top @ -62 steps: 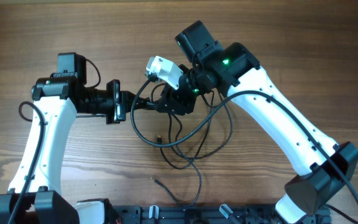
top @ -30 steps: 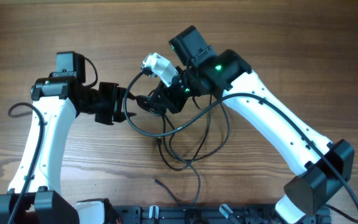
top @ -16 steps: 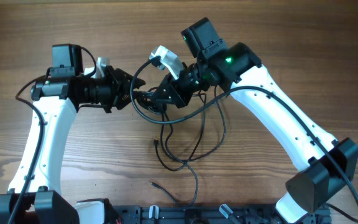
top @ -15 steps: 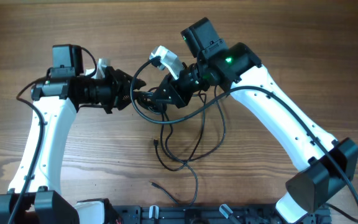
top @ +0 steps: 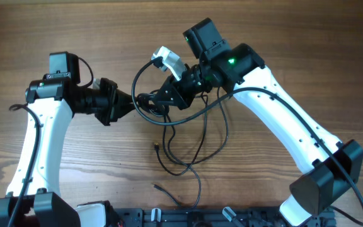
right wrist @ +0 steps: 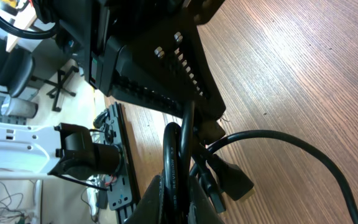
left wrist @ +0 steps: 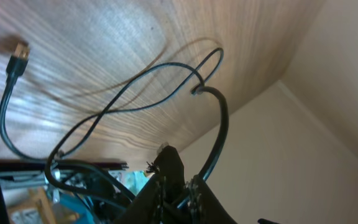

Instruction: Untangle cables

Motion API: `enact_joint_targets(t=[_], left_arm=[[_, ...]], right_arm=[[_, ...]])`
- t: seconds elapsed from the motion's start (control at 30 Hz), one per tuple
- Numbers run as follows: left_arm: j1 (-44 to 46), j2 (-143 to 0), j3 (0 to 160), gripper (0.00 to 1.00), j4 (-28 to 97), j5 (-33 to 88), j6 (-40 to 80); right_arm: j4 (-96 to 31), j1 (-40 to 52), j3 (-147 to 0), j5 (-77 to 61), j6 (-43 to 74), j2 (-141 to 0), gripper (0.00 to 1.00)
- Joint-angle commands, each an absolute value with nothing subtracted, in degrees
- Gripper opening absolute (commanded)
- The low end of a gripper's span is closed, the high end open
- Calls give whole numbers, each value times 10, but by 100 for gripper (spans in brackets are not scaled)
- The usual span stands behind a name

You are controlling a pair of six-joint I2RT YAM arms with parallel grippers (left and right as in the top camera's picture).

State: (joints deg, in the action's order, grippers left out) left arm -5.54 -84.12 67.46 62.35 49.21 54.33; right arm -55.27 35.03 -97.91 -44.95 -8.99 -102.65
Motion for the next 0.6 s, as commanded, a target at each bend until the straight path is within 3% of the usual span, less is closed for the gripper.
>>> enact_joint_targets(t=[0.0,0.23,0.47,0.57], left_arm=[[-57,-838,677,22,631,521,591],[-55,-838,677,36,610,525,679],[-22,-838,677,35,569,546,731],[-20,-838,677,29,570,556,740]], right_arm=[[-550,348,-981,-457,-76,-1030,4],[-550,349,-981,-455,-73,-1030,4],[-549,349,-981,-455,-73,-1030,4],[-549,349,-981,-455,-73,-1030,4]])
